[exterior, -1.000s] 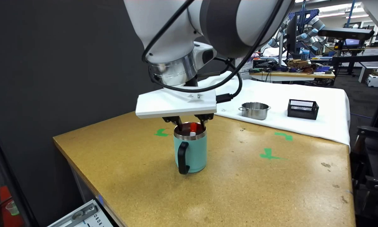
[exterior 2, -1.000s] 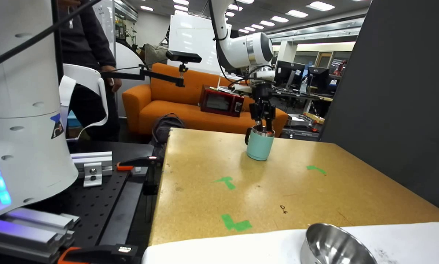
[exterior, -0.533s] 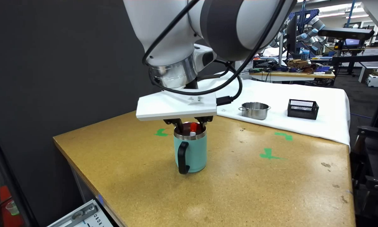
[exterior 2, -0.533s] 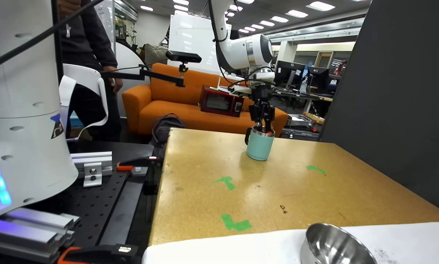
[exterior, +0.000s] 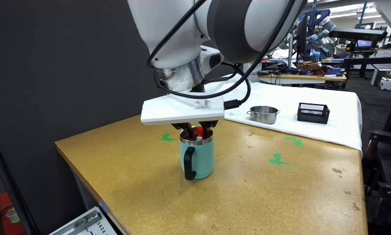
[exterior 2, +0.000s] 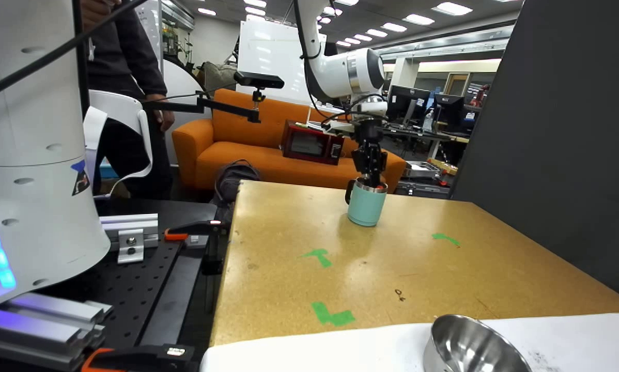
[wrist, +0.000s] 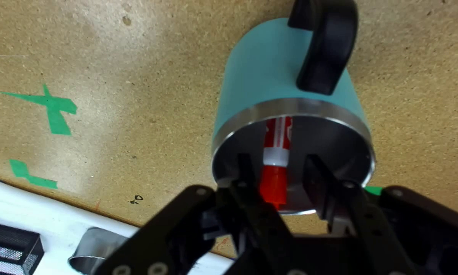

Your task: Remove the red marker from the thermos

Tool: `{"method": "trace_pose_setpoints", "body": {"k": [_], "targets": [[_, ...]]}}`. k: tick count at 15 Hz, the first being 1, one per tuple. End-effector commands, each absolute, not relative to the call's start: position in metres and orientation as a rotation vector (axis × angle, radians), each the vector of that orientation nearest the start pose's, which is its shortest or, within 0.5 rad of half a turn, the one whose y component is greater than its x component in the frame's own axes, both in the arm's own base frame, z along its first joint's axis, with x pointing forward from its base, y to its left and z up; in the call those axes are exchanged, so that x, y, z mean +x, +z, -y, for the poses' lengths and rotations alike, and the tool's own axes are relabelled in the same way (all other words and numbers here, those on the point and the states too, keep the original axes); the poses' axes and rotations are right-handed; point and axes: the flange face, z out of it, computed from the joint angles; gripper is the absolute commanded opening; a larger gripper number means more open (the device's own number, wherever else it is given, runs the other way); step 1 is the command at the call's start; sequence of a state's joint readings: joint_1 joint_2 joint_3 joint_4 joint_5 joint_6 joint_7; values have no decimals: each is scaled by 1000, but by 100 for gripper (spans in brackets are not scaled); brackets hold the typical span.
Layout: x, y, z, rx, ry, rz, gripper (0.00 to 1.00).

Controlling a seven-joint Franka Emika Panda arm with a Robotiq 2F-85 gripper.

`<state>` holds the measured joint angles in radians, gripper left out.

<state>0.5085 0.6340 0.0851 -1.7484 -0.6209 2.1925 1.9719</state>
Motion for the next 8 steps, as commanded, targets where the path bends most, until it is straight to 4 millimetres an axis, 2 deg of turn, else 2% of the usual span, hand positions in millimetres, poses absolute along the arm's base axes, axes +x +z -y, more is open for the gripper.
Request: {"method": "trace_pose_setpoints", "body": {"k": [1, 3, 8], "targets": [[552, 202, -342, -2971, -584, -1590, 10], [552, 202, -342, -2970, -583, -1592, 0], [552, 202, -342, -2967, -580, -1601, 0]]}}
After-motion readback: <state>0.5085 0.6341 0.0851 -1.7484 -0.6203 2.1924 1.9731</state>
